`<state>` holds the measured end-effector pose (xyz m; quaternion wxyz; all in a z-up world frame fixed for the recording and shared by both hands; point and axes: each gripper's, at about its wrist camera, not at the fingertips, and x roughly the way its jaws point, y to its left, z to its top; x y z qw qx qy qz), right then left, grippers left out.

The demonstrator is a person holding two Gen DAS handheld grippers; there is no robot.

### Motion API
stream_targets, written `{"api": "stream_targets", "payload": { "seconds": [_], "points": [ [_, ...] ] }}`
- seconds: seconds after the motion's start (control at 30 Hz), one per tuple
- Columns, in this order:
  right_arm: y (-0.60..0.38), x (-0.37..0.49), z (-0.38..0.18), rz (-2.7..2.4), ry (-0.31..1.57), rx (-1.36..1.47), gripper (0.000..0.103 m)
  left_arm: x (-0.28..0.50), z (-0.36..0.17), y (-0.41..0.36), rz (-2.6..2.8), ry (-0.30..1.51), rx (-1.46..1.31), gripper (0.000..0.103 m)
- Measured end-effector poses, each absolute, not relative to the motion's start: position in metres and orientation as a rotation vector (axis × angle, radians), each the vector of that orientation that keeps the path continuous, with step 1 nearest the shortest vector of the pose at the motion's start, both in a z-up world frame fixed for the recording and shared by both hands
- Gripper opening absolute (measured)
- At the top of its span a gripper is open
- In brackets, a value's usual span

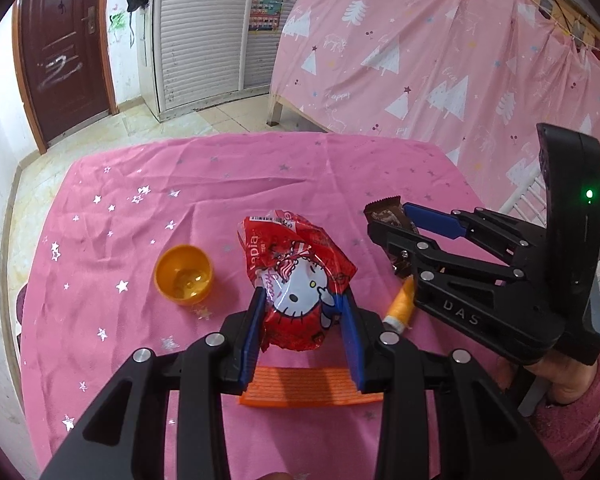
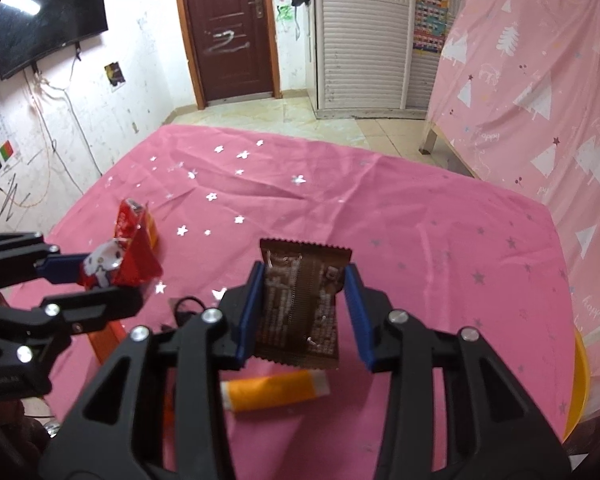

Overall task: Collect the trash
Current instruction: 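Carry the candy bag and brown wrapper to the yellow bin and release both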

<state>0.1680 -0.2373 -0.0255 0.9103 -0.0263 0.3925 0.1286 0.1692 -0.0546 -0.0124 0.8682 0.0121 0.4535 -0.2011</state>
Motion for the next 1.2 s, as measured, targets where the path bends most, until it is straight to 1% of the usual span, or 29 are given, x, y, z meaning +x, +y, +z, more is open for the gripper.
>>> {"api": "stream_targets", "payload": {
  "seconds": [0.5, 0.83, 1.2],
  "points": [
    [-0.319, 0.145, -0.014, 0.174, 0.724, 0.054, 0.038, 0.161, 0.006, -0.122, -0.464, 0.913, 0.120, 0.030],
    [-0.383, 0.123, -0.015, 0.084, 0.685, 0.132, 0.038, 0.148, 0.020, -0.190, -0.534, 0.888, 0.199, 0.030],
    [-0.462, 0.098, -0.023, -0.044, 0.654, 0.222, 0.038, 0.132, 0.022, -0.267, -0.607, 0.867, 0.296, 0.030]
  ]
}}
